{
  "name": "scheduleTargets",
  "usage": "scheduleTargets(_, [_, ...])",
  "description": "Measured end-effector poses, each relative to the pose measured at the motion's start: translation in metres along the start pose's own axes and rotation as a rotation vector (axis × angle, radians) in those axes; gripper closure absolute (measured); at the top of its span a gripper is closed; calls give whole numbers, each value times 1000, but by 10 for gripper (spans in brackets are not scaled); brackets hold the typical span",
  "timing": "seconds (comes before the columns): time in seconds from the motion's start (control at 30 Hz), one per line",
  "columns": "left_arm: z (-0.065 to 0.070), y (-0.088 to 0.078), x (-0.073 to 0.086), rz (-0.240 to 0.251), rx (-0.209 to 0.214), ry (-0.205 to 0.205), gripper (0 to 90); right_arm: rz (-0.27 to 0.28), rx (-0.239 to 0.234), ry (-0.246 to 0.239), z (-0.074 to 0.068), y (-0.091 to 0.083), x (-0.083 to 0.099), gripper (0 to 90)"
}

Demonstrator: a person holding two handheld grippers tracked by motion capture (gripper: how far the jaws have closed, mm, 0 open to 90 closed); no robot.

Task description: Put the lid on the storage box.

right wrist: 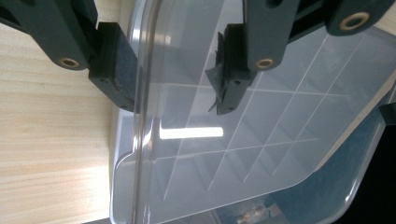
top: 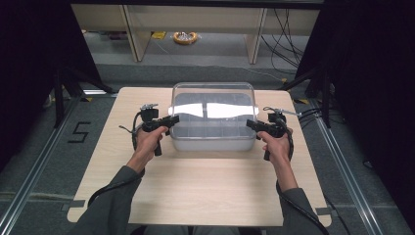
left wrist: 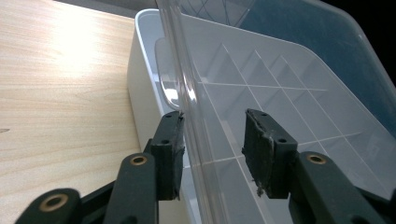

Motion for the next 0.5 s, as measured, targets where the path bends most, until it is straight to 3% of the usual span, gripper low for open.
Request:
scheduleTargets(0.03, [0, 1, 1, 0, 1, -2, 573, 0, 0, 0, 0, 0, 0, 536])
scheduleTargets(0.1, [0, 2, 2, -1, -1, 6, 560, 19, 22, -79, 5, 3, -3, 550])
scheduleTargets(0.13, [0, 3, 4, 1, -1, 2, 557, 3, 19, -14, 2, 3, -1, 551])
scheduleTargets(0.2, [0, 3, 4, 2, 4, 3, 556, 15, 17, -29, 5, 4, -1, 552])
scheduleTargets(0.23, [0, 3, 4, 7, 5, 5, 555, 27, 20, -69, 8, 5, -3, 551])
scheduleTargets(0.5, [3, 4, 4, 5, -18, 37, 518, 20, 10, -58, 7, 3, -3, 552])
Point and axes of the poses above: each handheld gripper's, and its own axes: y roughly forward along the jaws, x roughly out of its underside, z roughly to its right, the point moved 4 cm from there along y, roughly forward along the jaws, and after that the axes turned 15 degrees about y, right-handed, at the moved point
